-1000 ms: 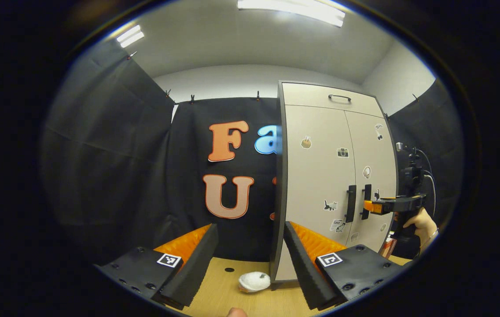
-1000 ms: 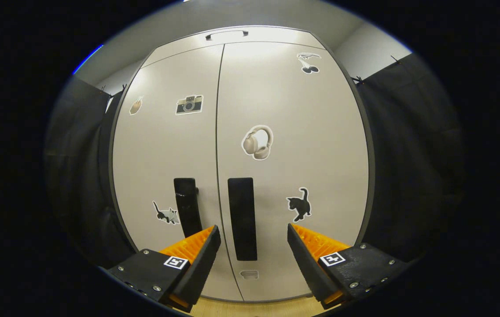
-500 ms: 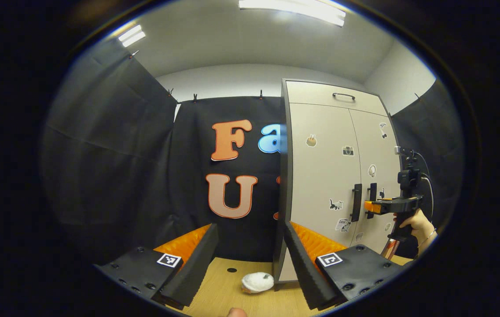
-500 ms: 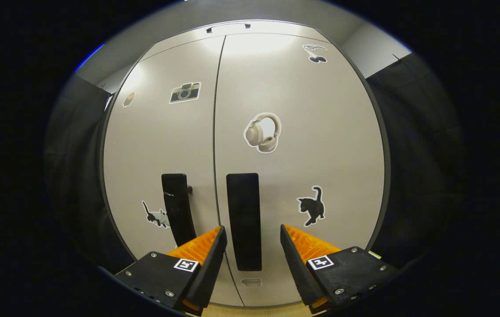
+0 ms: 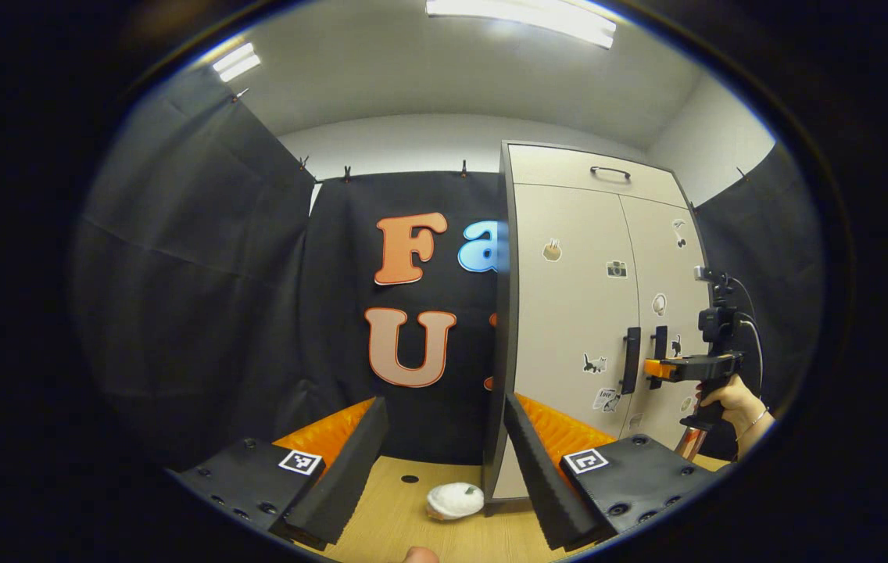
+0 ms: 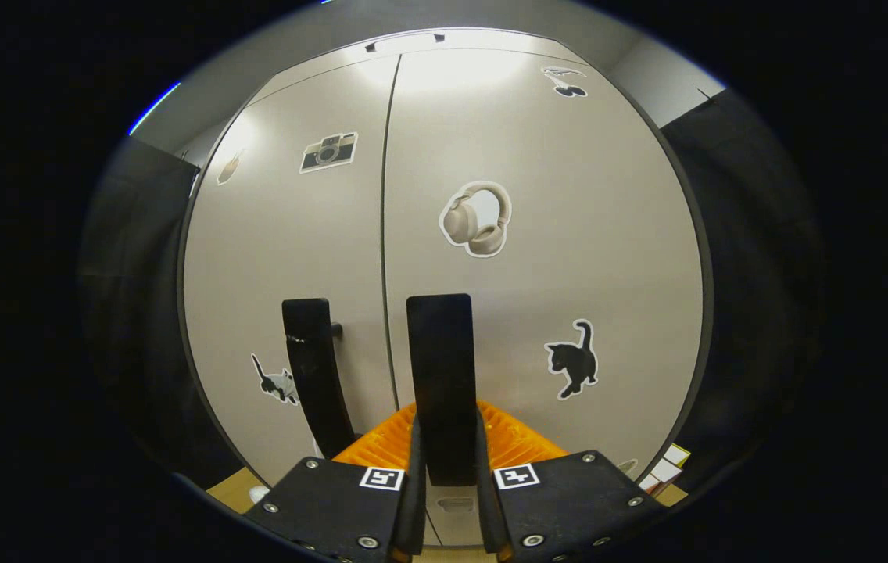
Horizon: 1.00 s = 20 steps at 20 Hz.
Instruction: Open the right door of the double-door shoe cabinet with the right hand, and open the left door with the left hand.
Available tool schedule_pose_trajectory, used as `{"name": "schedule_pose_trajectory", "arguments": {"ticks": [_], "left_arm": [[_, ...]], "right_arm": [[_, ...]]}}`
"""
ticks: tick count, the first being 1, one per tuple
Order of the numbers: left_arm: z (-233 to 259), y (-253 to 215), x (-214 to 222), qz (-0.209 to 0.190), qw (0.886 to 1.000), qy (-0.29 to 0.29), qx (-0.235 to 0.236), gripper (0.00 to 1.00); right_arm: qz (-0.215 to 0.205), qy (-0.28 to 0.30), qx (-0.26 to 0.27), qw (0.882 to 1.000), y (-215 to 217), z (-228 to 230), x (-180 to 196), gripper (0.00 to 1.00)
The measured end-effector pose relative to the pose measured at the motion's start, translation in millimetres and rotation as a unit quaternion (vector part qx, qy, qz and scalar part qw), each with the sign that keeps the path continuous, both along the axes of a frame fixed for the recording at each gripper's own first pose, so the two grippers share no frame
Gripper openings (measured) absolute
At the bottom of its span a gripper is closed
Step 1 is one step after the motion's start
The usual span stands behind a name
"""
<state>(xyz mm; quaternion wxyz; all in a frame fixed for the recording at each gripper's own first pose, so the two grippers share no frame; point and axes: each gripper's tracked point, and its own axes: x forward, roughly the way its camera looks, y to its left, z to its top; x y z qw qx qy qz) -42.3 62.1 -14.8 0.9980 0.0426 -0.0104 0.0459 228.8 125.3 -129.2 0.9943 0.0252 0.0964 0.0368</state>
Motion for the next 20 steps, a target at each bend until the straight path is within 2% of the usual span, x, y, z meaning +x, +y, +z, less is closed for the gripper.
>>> {"name": "schedule_pose_trajectory", "arguments": {"ticks": [3,8,10,20], "left_arm": [[-0.4,-2.1,-5.9,0.000,1.000,-0.001,0.002,0.96],[1.4,-10.8,-17.9,-0.006,1.000,-0.002,-0.009,0.96],[2.3,-12.3,-23.4,-0.008,1.000,-0.003,-0.010,0.96],[-4.7,-20.1,-30.9,-0.011,1.000,0.009,-0.003,0.96]], "right_arm": [[0.003,-0.002,0.001,1.000,-0.3,3.5,-8.9,0.16],[0.003,0.001,-0.007,1.000,-7.8,10.2,-27.3,0.13],[0.004,-0.005,-0.007,1.000,-9.7,11.4,-31.1,0.07],[-0.010,-0.012,-0.016,1.000,-26.8,17.6,-52.8,0.04]]}}
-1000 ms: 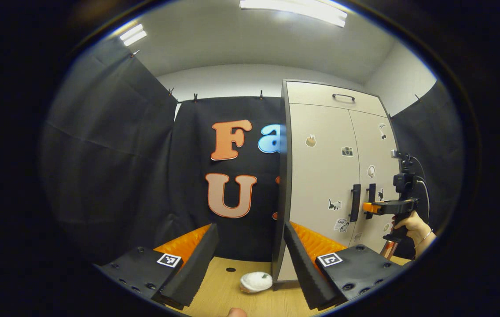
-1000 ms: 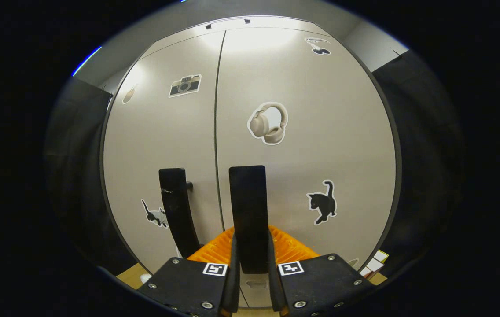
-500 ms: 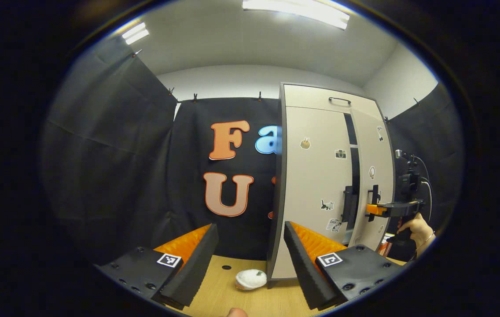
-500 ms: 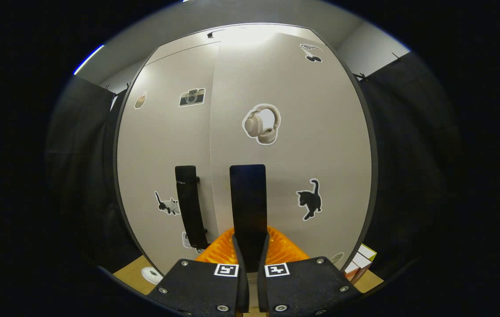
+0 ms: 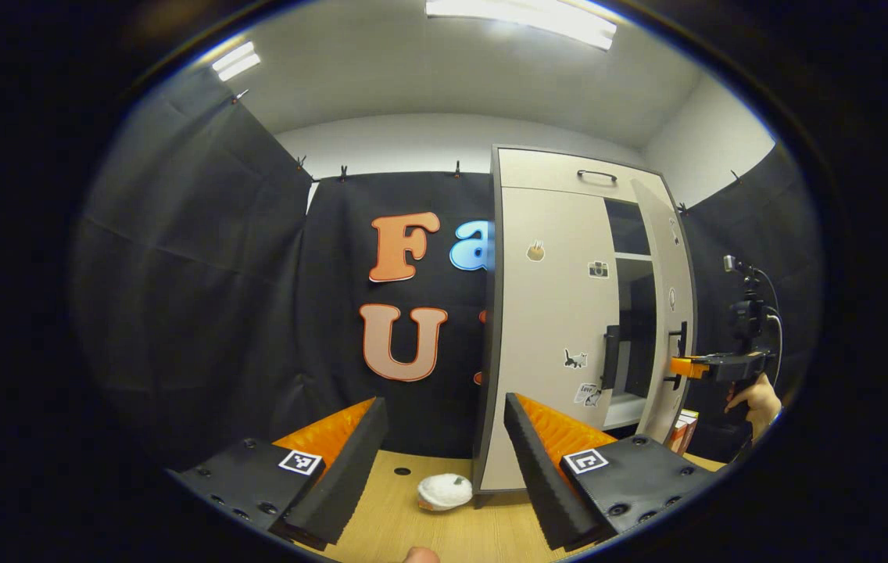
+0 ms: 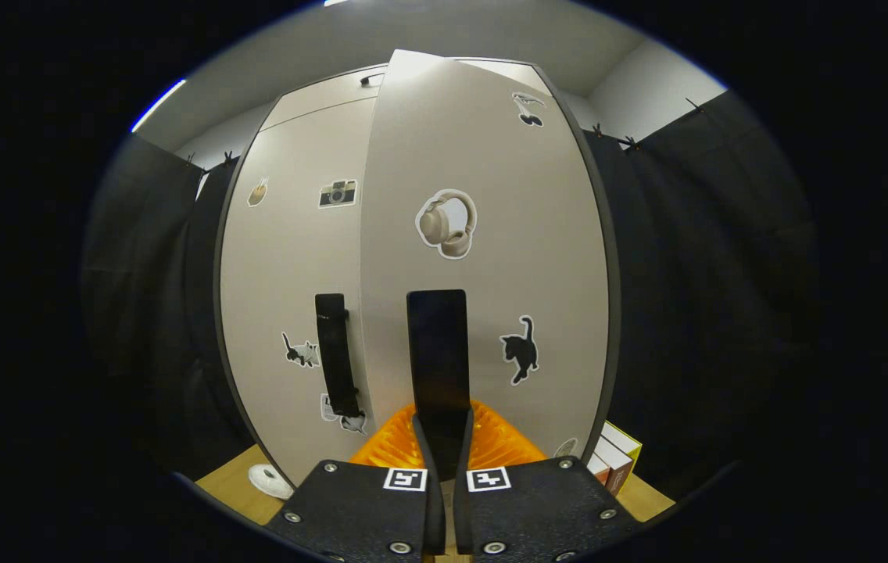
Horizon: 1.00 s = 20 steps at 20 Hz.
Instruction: Open the right door of the double-door shoe cabinet with the right hand, and open the left door with the left hand.
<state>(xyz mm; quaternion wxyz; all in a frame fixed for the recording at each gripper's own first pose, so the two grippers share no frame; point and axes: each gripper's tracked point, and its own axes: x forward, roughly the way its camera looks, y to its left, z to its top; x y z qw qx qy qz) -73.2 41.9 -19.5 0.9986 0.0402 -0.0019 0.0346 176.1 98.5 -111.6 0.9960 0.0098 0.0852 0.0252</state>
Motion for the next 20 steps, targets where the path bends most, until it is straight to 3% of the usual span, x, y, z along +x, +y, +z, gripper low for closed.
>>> {"name": "schedule_pose_trajectory", "arguments": {"ticks": [10,20], "left_arm": [[-3.9,-13.8,-4.7,-0.012,1.000,0.004,-0.003,0.96],[-2.6,-49.0,-6.7,-0.026,1.000,0.004,0.008,0.96]], "right_arm": [[-0.004,-0.014,-0.005,1.000,-21.9,6.7,-17.6,0.04],[-0.053,-0.037,-0.041,0.997,-72.1,16.9,-32.0,0.00]]}}
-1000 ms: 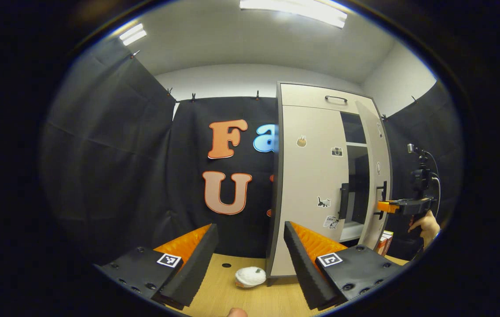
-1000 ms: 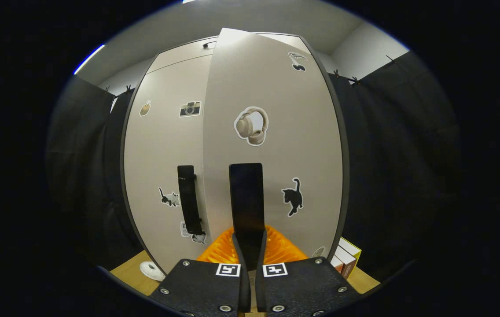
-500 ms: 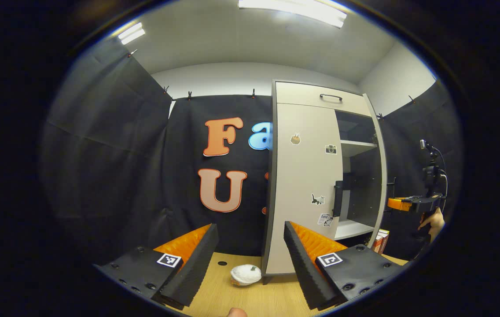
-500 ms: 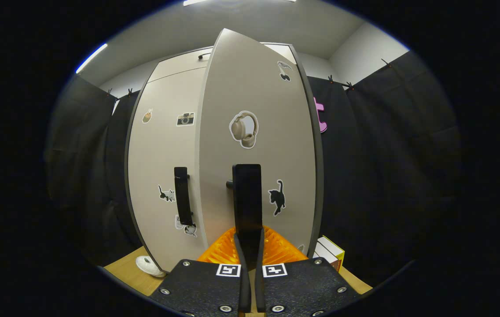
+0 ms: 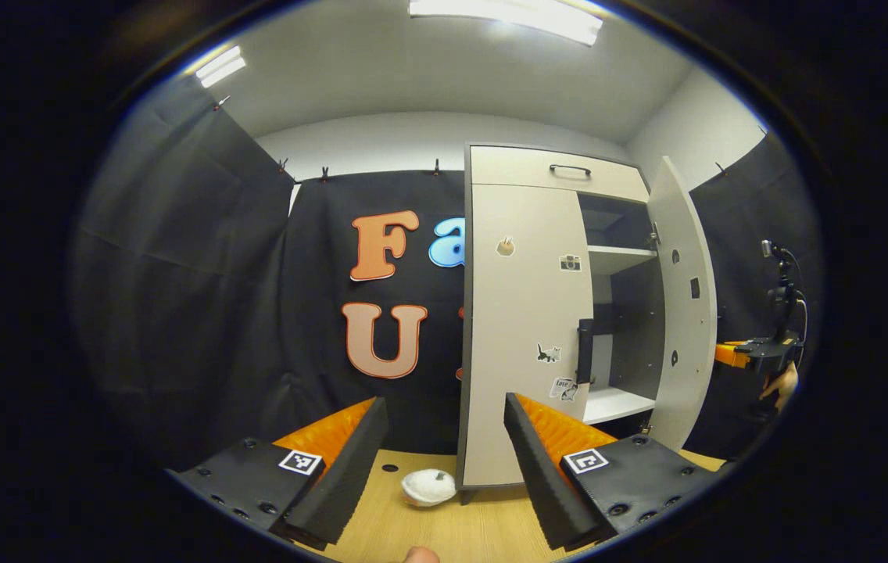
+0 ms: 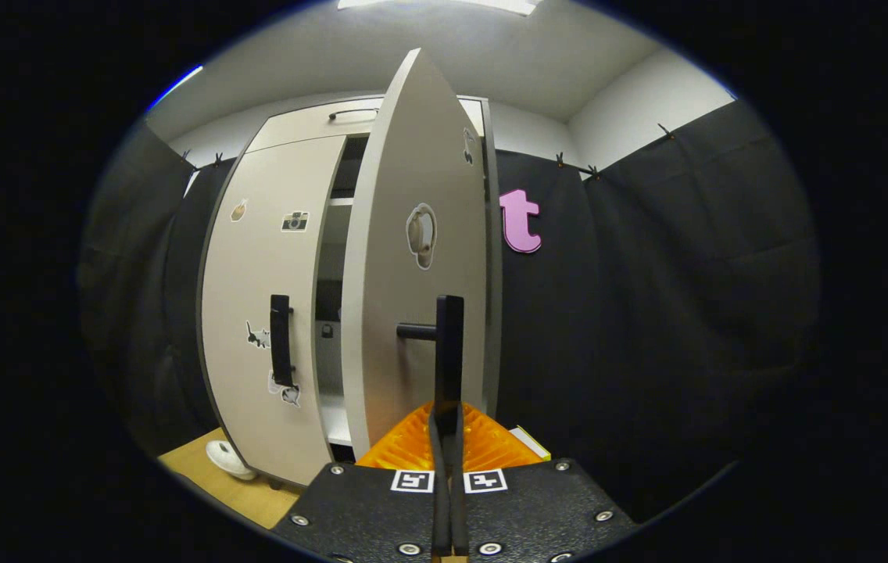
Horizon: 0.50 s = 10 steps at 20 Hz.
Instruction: Open the right door of the double-door shoe cabinet with the right hand, and open the left door with the left hand.
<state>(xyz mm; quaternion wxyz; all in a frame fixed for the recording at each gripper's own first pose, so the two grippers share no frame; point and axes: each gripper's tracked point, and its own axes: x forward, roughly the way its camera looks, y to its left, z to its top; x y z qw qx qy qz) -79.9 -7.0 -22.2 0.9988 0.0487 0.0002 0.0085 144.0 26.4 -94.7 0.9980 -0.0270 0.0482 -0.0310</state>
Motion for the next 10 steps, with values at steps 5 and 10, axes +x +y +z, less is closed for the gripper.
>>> {"name": "schedule_pose_trajectory", "arguments": {"ticks": [5,10], "left_arm": [[-1.5,-16.9,5.9,-0.006,1.000,0.001,0.000,0.96],[-9.7,-36.4,15.5,-0.011,1.000,0.009,0.000,0.96]], "right_arm": [[-0.007,0.000,0.004,1.000,-13.9,0.9,-0.8,0.00],[0.007,-0.005,0.033,0.999,-19.2,0.2,1.0,0.00]]}}
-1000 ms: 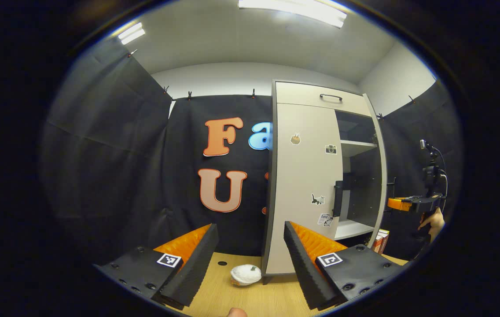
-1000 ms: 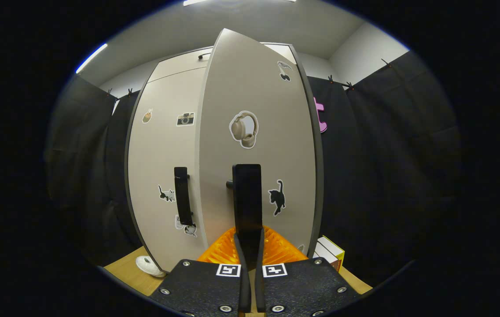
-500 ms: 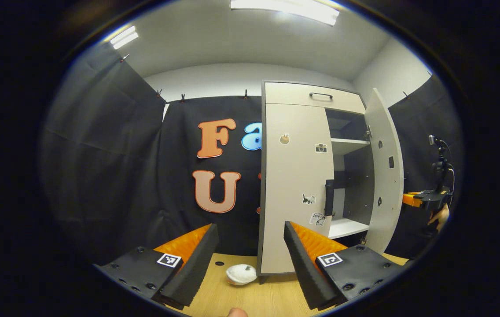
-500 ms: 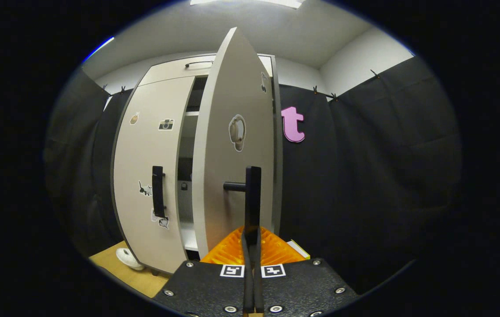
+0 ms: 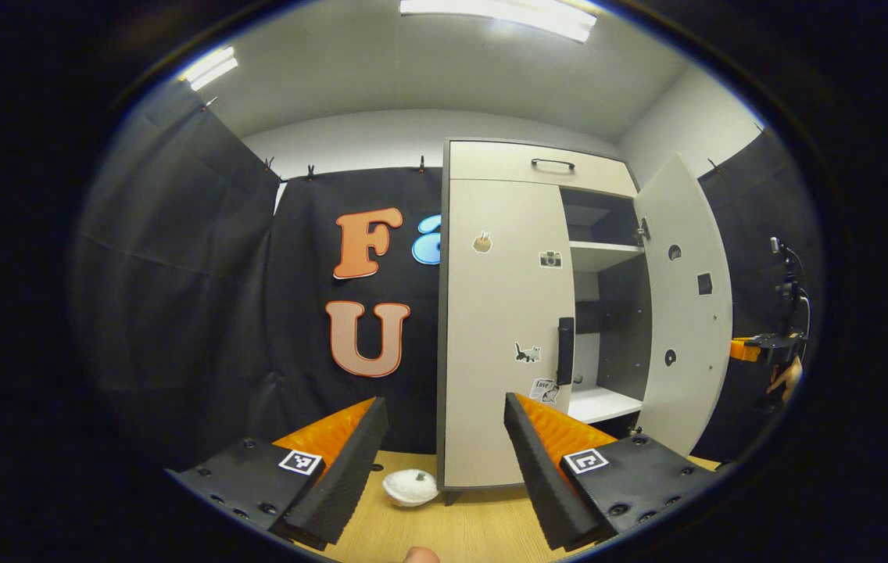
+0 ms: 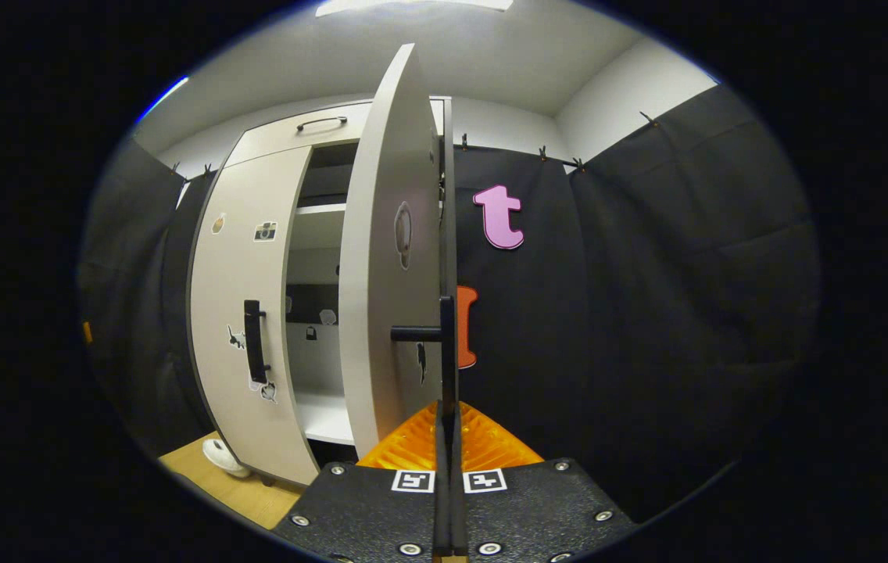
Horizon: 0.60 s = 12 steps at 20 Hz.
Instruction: Open the right door of the double-door shoe cabinet with the right hand, and open the left door with the left hand.
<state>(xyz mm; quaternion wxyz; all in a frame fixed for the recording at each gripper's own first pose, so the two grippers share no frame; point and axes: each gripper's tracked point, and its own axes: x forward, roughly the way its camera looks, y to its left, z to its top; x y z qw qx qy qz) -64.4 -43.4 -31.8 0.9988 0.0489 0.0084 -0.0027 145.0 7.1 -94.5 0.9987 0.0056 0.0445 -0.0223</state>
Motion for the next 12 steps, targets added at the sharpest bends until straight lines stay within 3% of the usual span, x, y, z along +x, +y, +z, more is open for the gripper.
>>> {"name": "schedule_pose_trajectory", "arguments": {"ticks": [8,12], "left_arm": [[-20.4,-38.6,23.4,-0.022,0.999,0.019,-0.015,0.96],[-20.5,-59.6,38.9,-0.040,0.999,0.012,-0.027,0.96]], "right_arm": [[0.013,-0.009,0.025,1.000,-6.5,0.5,1.7,0.00],[0.007,-0.034,0.021,0.999,-13.5,11.3,-1.5,0.09]]}}
